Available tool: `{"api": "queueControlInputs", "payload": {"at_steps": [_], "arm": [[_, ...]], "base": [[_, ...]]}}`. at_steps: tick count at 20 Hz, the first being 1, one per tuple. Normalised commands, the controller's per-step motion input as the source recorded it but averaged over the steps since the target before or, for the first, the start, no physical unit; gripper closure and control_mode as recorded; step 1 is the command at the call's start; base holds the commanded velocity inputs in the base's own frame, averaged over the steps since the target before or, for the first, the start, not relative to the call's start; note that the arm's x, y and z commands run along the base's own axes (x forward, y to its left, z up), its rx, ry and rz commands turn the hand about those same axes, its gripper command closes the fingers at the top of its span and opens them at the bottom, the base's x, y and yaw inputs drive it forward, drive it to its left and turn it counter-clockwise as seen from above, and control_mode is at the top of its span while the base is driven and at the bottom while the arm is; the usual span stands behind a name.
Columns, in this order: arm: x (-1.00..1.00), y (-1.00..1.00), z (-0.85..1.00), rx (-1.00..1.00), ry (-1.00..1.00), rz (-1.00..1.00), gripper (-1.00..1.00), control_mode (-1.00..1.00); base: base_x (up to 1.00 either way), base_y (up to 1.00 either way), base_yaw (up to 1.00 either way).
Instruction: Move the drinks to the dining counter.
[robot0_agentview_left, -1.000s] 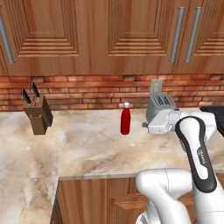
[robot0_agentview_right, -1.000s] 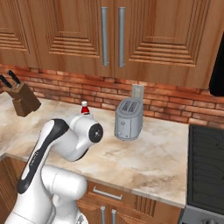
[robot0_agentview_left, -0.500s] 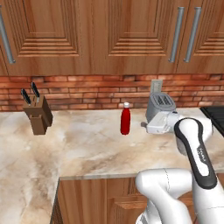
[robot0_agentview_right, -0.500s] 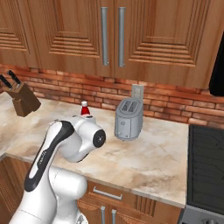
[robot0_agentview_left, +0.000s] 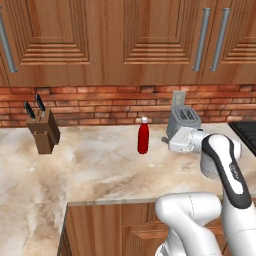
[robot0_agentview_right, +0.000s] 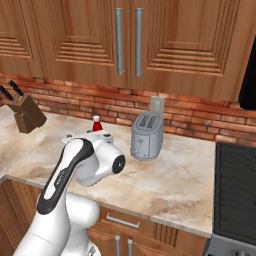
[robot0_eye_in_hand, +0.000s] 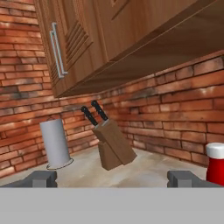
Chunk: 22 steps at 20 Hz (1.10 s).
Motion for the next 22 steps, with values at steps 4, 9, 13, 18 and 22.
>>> {"api": "queueControlInputs", "payload": {"at_steps": [4, 9, 13, 18, 22], "arm": [[0.09, -0.01, -0.1, 0.05, -0.07, 0.0, -1.0, -1.0], [0.05, 0.0, -0.22, 0.02, -0.01, 0.0, -1.0, -1.0], [0.1, 0.0, -0.2, 0.0, 0.0, 0.0, -1.0, -1.0], [0.01, 0.0, -0.19, 0.0, 0.0, 0.0, -1.0, -1.0], [0.01, 0.07, -0.17, 0.0, 0.0, 0.0, -1.0, -1.0]], "base": [[0.0, 0.0, 0.0], [0.0, 0.0, 0.0], [0.0, 0.0, 0.0], [0.0, 0.0, 0.0], [0.0, 0.0, 0.0]]}}
